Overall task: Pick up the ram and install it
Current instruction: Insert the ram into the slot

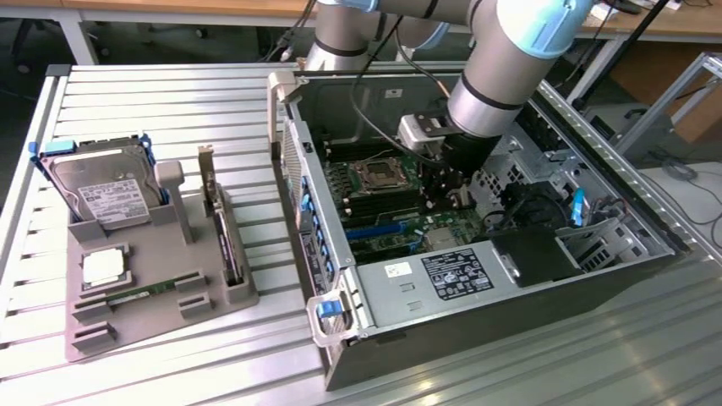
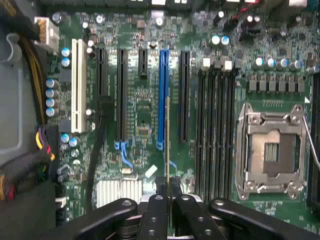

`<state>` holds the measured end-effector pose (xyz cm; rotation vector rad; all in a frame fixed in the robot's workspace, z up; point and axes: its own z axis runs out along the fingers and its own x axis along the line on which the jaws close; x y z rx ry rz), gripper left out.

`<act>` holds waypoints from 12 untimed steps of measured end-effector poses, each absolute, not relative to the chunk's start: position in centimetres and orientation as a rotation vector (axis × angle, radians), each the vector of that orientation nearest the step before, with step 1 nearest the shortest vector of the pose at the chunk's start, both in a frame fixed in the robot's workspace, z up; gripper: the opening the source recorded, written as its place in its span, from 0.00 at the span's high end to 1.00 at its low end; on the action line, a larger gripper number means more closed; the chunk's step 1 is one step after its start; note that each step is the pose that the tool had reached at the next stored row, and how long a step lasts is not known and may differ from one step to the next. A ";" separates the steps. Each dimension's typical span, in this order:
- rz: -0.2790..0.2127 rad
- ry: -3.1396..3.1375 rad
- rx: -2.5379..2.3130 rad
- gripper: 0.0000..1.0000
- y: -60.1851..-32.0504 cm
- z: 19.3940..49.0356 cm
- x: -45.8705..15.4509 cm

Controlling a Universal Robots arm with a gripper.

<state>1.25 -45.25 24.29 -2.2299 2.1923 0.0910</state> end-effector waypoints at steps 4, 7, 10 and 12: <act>0.077 2.199 -2.236 0.88 -44.2 24.3 0.6; 0.072 2.202 -2.239 0.88 -43.7 24.3 0.6; 0.062 2.207 -2.244 0.88 -42.8 24.3 0.3; 0.057 2.209 -2.246 0.88 -42.3 24.2 0.1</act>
